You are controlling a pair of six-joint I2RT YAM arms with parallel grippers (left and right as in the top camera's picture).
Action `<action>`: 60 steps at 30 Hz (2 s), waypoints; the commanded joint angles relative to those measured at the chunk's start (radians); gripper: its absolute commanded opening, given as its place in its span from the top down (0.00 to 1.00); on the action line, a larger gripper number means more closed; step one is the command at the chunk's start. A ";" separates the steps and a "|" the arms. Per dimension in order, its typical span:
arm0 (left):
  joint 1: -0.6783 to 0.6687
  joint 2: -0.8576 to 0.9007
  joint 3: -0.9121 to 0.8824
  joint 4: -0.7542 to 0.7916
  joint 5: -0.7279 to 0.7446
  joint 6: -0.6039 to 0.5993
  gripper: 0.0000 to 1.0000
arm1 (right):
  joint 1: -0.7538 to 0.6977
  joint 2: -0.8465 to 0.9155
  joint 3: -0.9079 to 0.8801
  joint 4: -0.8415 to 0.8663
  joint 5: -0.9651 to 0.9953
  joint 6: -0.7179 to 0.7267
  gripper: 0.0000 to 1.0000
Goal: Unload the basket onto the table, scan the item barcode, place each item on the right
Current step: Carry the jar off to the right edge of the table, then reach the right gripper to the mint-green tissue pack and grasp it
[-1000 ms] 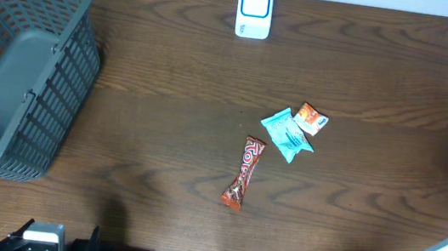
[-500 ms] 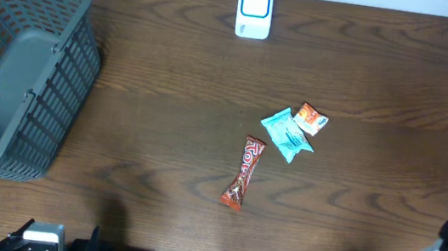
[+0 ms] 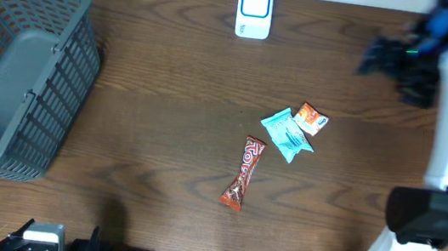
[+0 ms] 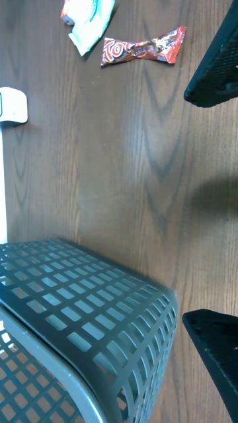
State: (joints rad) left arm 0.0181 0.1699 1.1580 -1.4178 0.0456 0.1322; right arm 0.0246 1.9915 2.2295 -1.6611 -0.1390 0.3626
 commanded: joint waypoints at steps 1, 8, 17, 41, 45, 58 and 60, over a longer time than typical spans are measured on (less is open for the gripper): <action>0.005 -0.005 0.003 -0.002 -0.012 0.013 0.02 | 0.138 0.018 -0.082 0.042 0.022 -0.018 0.01; 0.005 -0.005 0.003 -0.002 -0.012 0.013 0.02 | 0.435 0.018 -0.350 0.227 0.230 0.037 0.01; 0.005 -0.005 0.003 -0.002 -0.012 0.013 0.02 | 0.594 0.018 -0.679 0.543 0.361 0.060 0.01; 0.005 -0.005 0.003 -0.002 -0.012 0.013 0.02 | 0.581 0.023 -0.842 0.764 0.541 0.004 0.10; 0.005 -0.005 0.003 -0.002 -0.012 0.013 0.02 | 0.573 0.023 -0.898 0.784 0.557 0.003 0.09; 0.005 -0.005 0.003 -0.002 -0.012 0.013 0.02 | 0.533 0.024 -1.030 0.949 0.576 -0.032 0.22; 0.005 -0.005 0.003 -0.002 -0.012 0.013 0.02 | 0.532 0.024 -1.044 0.954 0.576 -0.035 0.27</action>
State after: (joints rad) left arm 0.0181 0.1699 1.1580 -1.4178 0.0456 0.1322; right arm 0.5716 1.9755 1.2434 -0.6994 0.4362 0.3477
